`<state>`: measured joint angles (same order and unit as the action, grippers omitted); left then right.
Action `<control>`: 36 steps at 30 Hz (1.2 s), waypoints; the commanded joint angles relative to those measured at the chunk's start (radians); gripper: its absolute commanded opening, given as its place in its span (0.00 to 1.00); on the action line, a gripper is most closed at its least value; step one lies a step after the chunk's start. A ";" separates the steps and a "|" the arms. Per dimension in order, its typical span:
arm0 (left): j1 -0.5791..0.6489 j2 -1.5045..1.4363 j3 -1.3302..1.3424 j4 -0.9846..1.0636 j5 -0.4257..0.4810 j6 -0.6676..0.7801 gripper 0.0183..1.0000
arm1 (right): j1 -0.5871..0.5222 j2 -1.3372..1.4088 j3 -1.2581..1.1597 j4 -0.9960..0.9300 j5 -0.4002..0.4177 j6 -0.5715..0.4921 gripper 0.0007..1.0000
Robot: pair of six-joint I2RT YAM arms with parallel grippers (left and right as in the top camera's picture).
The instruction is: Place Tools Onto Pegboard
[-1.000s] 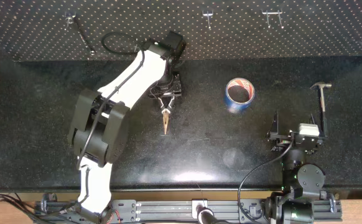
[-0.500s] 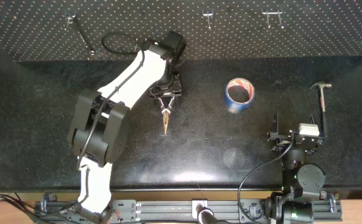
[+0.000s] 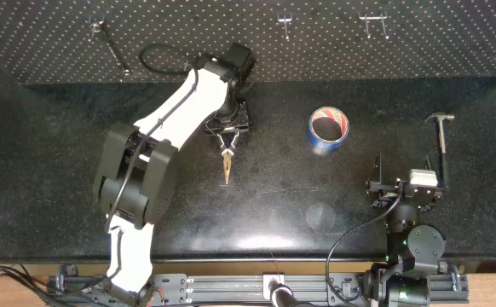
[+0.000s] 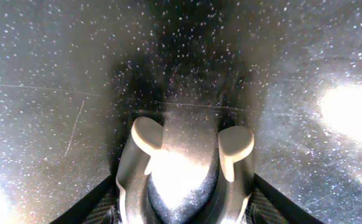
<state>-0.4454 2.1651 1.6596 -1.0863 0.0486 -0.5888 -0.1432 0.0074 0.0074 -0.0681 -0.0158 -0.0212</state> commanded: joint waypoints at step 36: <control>-0.068 -0.836 -0.330 0.462 -0.640 0.052 0.01 | -0.005 -0.006 -0.003 -0.005 0.008 -0.010 0.92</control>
<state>-0.5491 1.3739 1.4124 -0.7067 -0.5278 -0.5884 -0.1432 0.0074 0.0074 -0.0681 -0.0158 -0.0212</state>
